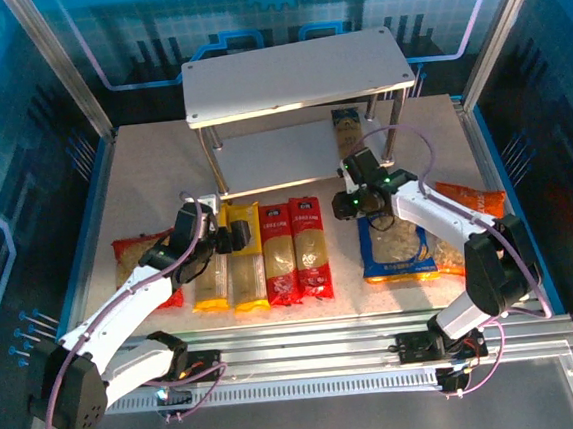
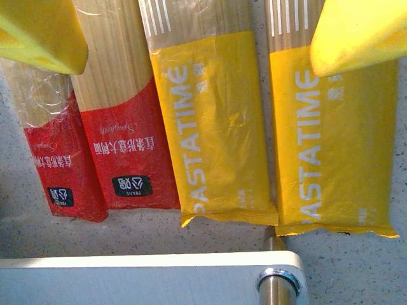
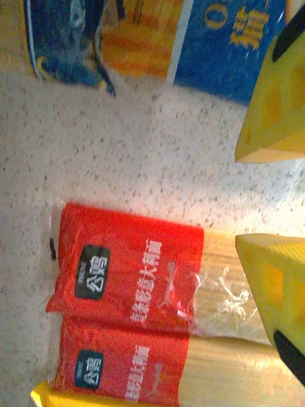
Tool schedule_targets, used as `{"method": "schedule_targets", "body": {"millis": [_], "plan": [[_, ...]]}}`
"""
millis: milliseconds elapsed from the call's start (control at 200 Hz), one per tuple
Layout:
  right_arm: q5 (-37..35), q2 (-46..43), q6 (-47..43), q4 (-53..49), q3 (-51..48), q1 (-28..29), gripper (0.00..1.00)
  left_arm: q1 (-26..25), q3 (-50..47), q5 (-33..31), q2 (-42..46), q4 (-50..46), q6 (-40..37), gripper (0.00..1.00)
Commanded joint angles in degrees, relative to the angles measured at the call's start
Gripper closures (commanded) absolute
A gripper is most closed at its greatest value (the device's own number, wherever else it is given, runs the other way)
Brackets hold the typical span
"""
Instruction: Place and organize the pasta boxes and bags onto the shelf
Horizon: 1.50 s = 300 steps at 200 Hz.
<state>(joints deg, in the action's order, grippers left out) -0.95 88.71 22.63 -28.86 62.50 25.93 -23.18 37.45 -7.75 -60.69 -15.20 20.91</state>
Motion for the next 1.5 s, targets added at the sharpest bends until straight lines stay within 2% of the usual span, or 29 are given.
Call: {"method": "schedule_targets", "body": {"millis": [0,295,820,926,1011,1071,1176,1236,1431,1496], "plan": [[1.9,4.1,1.6,1.7,1.5,0.3,0.65,-0.5,1.0,-0.8,0.9,-0.6,-0.3,0.09],[-0.8,12.8,0.7,1.2,8.2,-0.5,0.64,-0.4,0.3,-1.5,1.7,-1.2,-0.6,0.09],[-6.5,14.8,-0.6,0.0,10.4,-4.9,0.63,-0.4,-0.1,-2.0,1.7,-1.0,-1.1,0.08],[-6.0,14.1,-0.9,0.0,10.5,-5.1,0.62,-0.4,-0.1,-1.9,1.5,-0.9,-1.0,0.08],[-2.6,13.3,-1.0,0.0,10.4,-5.0,0.61,-0.4,0.0,-1.9,1.3,-0.8,-1.0,0.08],[-0.1,12.5,-1.4,-0.2,10.0,-4.2,0.56,-0.4,0.1,-1.7,1.1,-0.8,-0.9,0.08],[0.4,10.1,-2.2,-2.6,8.9,-1.2,0.39,-0.4,0.2,-1.7,0.7,-0.8,-0.7,0.07],[1.9,7.8,-1.7,-3.0,6.9,0.1,0.34,-0.4,0.1,-1.6,0.4,-0.7,-0.8,0.07],[5.1,-0.5,3.5,-2.6,-0.3,4.3,0.33,-0.5,-2.1,0.4,-0.8,2.9,-0.7,0.06],[4.3,-2.0,5.6,-2.9,-2.1,6.6,0.26,-0.5,-3.1,1.1,-0.8,4.5,-0.3,0.06]]}}
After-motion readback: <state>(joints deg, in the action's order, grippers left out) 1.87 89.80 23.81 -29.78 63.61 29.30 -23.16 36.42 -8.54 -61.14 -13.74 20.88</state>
